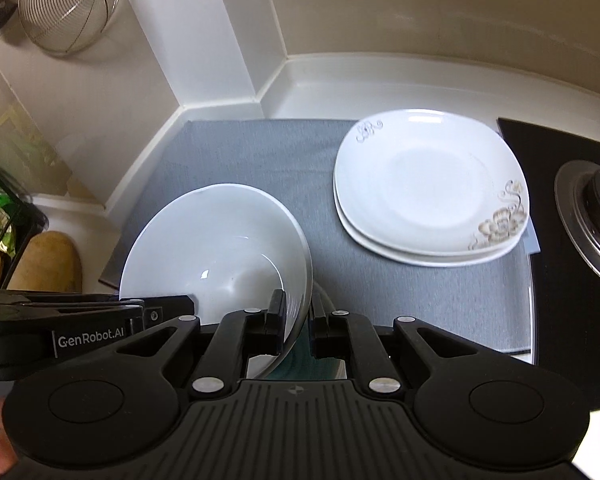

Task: Organize plates and bowls
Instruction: 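Lift the blue-banded bowl with both grippers and carry it over the bowl stack, then lower the blue-banded bowl into the bowl stack and open both grippers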

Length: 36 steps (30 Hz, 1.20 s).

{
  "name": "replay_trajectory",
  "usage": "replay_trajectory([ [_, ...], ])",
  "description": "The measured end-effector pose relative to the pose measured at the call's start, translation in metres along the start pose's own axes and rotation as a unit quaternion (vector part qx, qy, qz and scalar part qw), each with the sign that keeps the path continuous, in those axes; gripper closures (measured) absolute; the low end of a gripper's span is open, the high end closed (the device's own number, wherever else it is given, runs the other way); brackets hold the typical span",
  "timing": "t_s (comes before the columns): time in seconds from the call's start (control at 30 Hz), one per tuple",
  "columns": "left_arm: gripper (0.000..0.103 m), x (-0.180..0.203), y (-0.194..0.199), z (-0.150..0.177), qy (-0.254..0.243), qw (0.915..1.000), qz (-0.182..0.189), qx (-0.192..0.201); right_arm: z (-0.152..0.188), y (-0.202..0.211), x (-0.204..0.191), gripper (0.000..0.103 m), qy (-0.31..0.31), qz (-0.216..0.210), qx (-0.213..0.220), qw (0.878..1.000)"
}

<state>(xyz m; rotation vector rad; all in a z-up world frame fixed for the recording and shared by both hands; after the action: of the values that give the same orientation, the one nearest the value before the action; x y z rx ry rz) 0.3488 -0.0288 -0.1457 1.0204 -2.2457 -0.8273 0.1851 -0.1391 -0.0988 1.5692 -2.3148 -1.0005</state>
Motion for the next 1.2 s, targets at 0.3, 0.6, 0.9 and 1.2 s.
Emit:
replay_trajectory([
  [0.3,0.090,0.005,0.002,0.014,-0.019,0.9997,0.004,-0.012,0.016,0.003,0.005,0.091,0.000,0.002,-0.009,1.000],
  [0.6,0.089,0.007,0.002,0.018,-0.026,0.9995,0.008,-0.016,0.023,0.004,0.011,0.091,-0.013,-0.002,-0.013,1.000],
  [0.9,0.088,0.003,0.001,0.016,-0.012,0.9995,0.016,-0.026,0.023,0.003,0.014,0.092,-0.029,-0.010,-0.016,0.999],
  [1.2,0.087,0.001,0.005,0.011,-0.005,0.9995,0.017,-0.024,0.021,0.003,0.015,0.088,-0.040,-0.011,-0.026,0.999],
])
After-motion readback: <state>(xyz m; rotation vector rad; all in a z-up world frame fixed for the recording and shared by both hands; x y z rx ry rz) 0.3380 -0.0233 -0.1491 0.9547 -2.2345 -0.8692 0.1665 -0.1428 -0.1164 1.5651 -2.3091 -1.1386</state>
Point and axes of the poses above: each gripper's, at about its wrist camera, not at the fingertips, and y roughly against the way its jaws point, x to its right, z to its underside, the point moved 6 cm from there along -y, roughly the way its jaws point, and after that the axes turned 15 degrees about x, right-handed, at the moved point
